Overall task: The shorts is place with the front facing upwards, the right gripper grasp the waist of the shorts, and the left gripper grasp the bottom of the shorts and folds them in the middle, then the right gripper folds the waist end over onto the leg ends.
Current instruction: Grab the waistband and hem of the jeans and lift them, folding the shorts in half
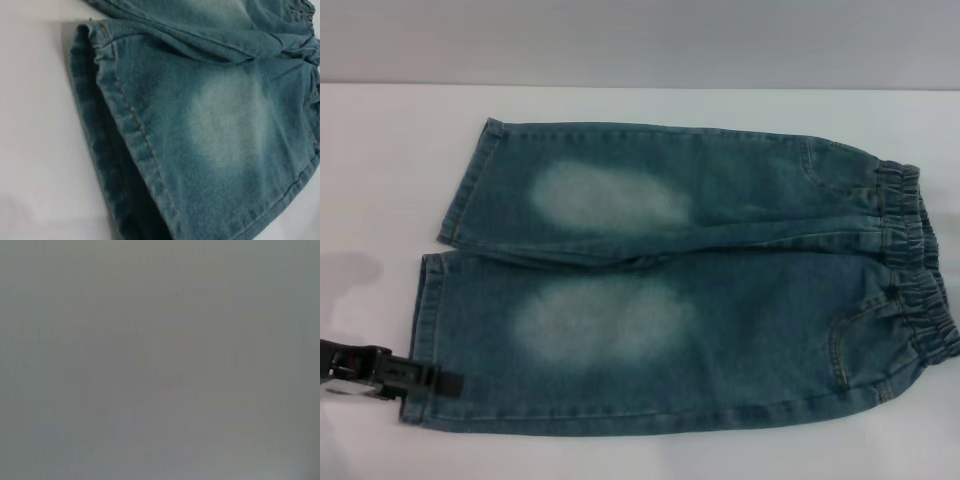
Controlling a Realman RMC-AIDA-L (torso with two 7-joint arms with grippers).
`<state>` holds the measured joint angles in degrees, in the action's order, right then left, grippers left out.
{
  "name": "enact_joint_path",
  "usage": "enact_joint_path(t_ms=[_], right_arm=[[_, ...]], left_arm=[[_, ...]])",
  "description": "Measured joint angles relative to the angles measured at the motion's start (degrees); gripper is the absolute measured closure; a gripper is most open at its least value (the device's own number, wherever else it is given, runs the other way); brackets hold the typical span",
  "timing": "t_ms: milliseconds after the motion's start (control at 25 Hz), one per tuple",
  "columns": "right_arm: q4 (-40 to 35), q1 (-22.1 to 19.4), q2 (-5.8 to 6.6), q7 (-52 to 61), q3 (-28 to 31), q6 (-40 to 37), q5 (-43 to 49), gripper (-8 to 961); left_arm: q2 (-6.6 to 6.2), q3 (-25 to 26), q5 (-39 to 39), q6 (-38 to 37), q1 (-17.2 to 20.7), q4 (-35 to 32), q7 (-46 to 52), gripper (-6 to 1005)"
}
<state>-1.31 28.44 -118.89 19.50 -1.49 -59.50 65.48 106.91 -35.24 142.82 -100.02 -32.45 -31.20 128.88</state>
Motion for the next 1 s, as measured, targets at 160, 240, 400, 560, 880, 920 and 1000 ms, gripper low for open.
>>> enact_joint_path(t_ms=[160,240,400,560,880,920,1000], right_arm=[[0.0,0.0,-0.02,0.0,0.0,0.0,0.0,204],[0.0,0.0,-0.03,0.0,0.0,0.0,0.0,204],[0.0,0.0,-0.03,0.0,0.0,0.0,-0.1,204],[0.0,-0.1,-0.03,-0.1,0.0,0.0,-0.2,204],[0.0,-0.3,-0.03,-0.3,0.1,0.0,-0.4,205],[0.0,-0.3,-0.03,-0.3,0.2,0.0,-0.4,205],[0.0,-0.3,-0.03,-0.3,0.2,0.0,-0.4,205]], left_arm=[[-0.04,-0.1,0.2,0.5,0.2,0.0,-0.4,168],[-0.04,-0.1,0.2,0.5,0.2,0.0,-0.4,168],[-0.04,-1.1,0.2,0.8,0.3,-0.2,-0.7,190],[-0.05,-1.4,0.2,1.4,0.3,-0.5,-0.8,286],[-0.04,-1.3,0.2,1.9,0.4,-0.8,-0.8,501],[-0.04,-1.5,0.2,1.9,0.3,-0.7,-0.8,528],[0.21,-2.0,0.2,2.0,0.3,-0.8,-0.6,626]])
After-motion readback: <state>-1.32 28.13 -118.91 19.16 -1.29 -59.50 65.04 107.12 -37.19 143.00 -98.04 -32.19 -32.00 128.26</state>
